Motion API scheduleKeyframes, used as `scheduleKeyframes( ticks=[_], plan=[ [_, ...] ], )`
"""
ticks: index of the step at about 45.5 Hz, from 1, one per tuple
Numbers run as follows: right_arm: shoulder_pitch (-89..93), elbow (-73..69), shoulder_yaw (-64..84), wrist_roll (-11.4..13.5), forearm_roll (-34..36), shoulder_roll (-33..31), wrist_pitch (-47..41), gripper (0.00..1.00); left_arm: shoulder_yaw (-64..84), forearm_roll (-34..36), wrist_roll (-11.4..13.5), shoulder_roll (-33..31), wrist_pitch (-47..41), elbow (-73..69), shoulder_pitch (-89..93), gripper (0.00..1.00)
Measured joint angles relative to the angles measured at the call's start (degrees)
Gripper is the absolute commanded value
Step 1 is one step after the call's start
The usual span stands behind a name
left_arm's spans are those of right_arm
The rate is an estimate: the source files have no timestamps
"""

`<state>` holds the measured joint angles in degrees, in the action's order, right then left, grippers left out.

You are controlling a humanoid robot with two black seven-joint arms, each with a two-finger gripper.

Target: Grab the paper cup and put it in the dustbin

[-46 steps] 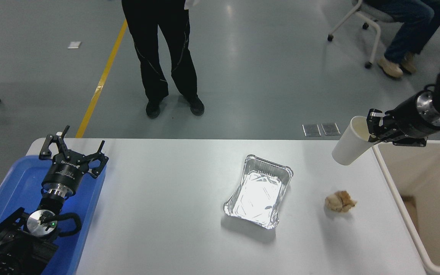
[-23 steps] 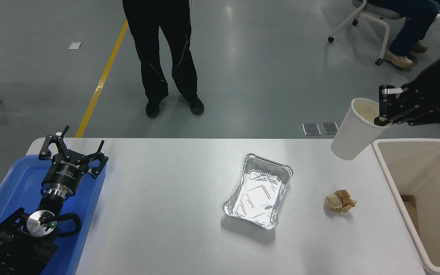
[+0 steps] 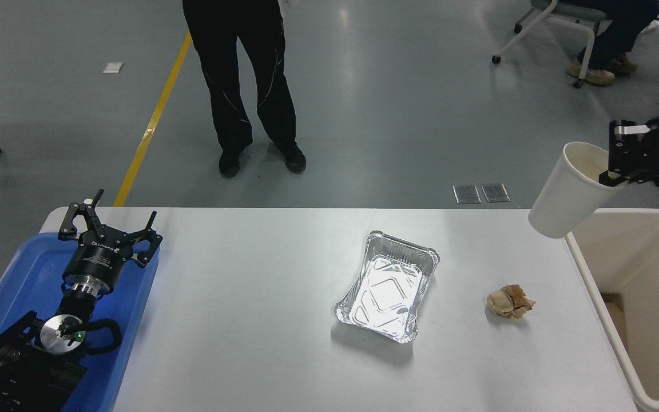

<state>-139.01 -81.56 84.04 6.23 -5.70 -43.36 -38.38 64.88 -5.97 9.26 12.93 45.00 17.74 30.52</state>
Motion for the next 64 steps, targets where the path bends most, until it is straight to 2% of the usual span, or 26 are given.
scheduleKeyframes(
  ticks=[15, 33, 51, 64],
  plan=[
    [19.21, 9.31, -1.18, -0.28, 0.23, -6.08, 12.60, 0.00, 0.06, 0.00, 0.09, -0.01, 0.00, 0.01, -0.05, 0.99],
    [51.68, 25.61, -18.21, -0.42, 0.97, -7.40, 26.34, 0.00, 0.07, 0.00, 0.09, -0.01, 0.00, 0.01, -0.02, 0.99],
    [77.28, 46.03, -36.19, -0.43, 1.02, -1.12, 29.83, 0.00, 0.08, -0.01, 0.05, -0.01, 0.00, 0.01, 0.04, 0.99],
    [86.99, 57.12, -42.27, -0.44, 0.96, 4.59, 32.14, 0.00, 0.08, 0.00, 0.05, -0.01, 0.00, 0.01, 0.06, 0.99]
  ],
)
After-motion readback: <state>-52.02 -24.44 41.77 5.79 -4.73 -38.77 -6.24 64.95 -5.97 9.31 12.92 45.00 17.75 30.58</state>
